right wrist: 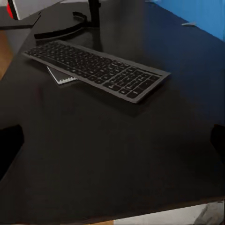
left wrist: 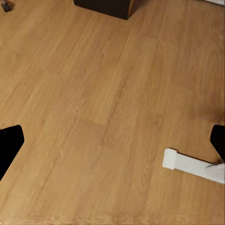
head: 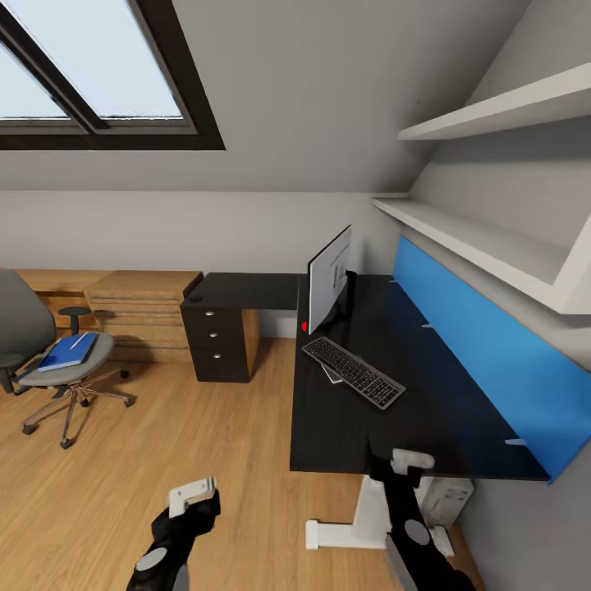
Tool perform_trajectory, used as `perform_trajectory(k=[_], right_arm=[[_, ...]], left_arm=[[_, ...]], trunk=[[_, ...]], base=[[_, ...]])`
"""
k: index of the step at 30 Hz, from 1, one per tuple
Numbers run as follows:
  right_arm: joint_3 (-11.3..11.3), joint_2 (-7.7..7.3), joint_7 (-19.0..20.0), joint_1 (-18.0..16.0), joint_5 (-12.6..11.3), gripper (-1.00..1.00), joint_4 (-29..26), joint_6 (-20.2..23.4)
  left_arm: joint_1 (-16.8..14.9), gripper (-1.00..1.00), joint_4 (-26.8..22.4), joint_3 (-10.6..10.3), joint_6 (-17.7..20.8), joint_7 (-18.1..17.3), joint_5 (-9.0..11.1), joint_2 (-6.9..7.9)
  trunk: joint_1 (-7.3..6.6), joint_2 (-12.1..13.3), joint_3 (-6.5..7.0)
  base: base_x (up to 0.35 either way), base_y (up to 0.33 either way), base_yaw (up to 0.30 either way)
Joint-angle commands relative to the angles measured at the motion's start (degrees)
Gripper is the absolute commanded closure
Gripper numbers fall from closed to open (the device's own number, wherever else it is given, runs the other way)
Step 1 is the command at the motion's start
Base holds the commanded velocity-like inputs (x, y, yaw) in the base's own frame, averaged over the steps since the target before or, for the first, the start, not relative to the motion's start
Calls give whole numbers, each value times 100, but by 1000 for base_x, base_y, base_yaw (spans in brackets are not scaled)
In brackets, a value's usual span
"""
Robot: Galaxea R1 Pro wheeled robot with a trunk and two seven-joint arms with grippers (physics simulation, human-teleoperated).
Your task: In the bedroom, organize the workspace by keeping the computer under the desk, ensuring the monitor is on the desk, placing the keyboard on the desk next to the monitor, placing the mouse on the desk next to the keyboard, moving the folder from the swivel chair onto the desk next to the mouse, stacking the notebook on top of the folder with the pen on top of the notebook, and positioning the swivel chair next to the desk.
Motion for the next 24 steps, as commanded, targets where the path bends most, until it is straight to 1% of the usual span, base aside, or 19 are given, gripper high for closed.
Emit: perform_trajectory(k=[1,2,3,4,6,7,8,10,11,14,15,17,18,22,24], right_arm=[[9,-28,-28,-13,-44,-100,-414,467],[-8,-43,-21,-32,-48,-100,-705,937],[-19,-49,-18,-50,-49,-100,-810,1162],[-45,-59,-11,-247,-56,-100,-1006,1773],[-56,-60,2,-501,-66,-100,-1033,2101],[-69,-62,186,-1192,-222,-100,-580,2590],[-73,-68,321,-1371,-324,-100,-211,2665],[-76,-72,455,-1520,-412,-100,240,2689],[-75,-89,722,-2136,-533,-100,1688,2270],[-73,-114,760,-2265,-548,-100,1940,2110],[-73,-164,769,-2314,-555,-100,2026,2058],[-76,-244,774,-2346,-574,-100,2076,2045],[-79,-337,774,-2366,-597,-100,2112,2067],[-89,-499,775,-2390,-630,-100,2154,2142],[-89,-533,775,-2394,-634,-100,2157,2156]], left_arm=[[-4,-100,-253,-61,429,20,198,-10],[-5,-100,-472,-113,752,16,382,-14],[-3,-100,-574,-137,880,15,478,-15],[-1,-100,-838,-218,1136,13,735,-18],[-3,-100,-971,-287,1236,9,858,-19],[-4,-100,-1266,-374,1348,4,1049,-1],[-5,-100,-1339,-386,1365,3,1115,7],[-5,-100,-1378,-383,1372,6,1185,18],[-5,-100,-1118,-198,1225,10,1317,84],[-5,-100,-924,-136,960,7,1324,97],[-5,-100,-843,-114,737,5,1325,102],[-5,-100,-795,-112,516,2,1326,105],[-5,-100,-767,-112,331,0,1324,107],[-5,-100,-734,-113,99,-5,1321,109],[-5,-100,-728,-110,60,-3,1319,110]], trunk=[[4,-12,-14],[4,-12,-14],[4,-12,-14],[4,-12,-14],[4,-12,-14],[4,-12,-14],[4,-12,-14],[4,-12,-14],[4,-12,-14],[4,-12,-14],[4,-12,-14],[4,-12,-14],[4,-12,-14],[4,-12,-14],[4,-12,-14]], base=[[0,0,0],[0,0,0],[0,0,0],[0,0,0],[0,0,0],[0,0,0],[0,0,0],[0,0,0],[0,0,0],[0,0,0],[34,0,0],[102,0,0],[196,0,0],[250,0,0],[292,0,0]])
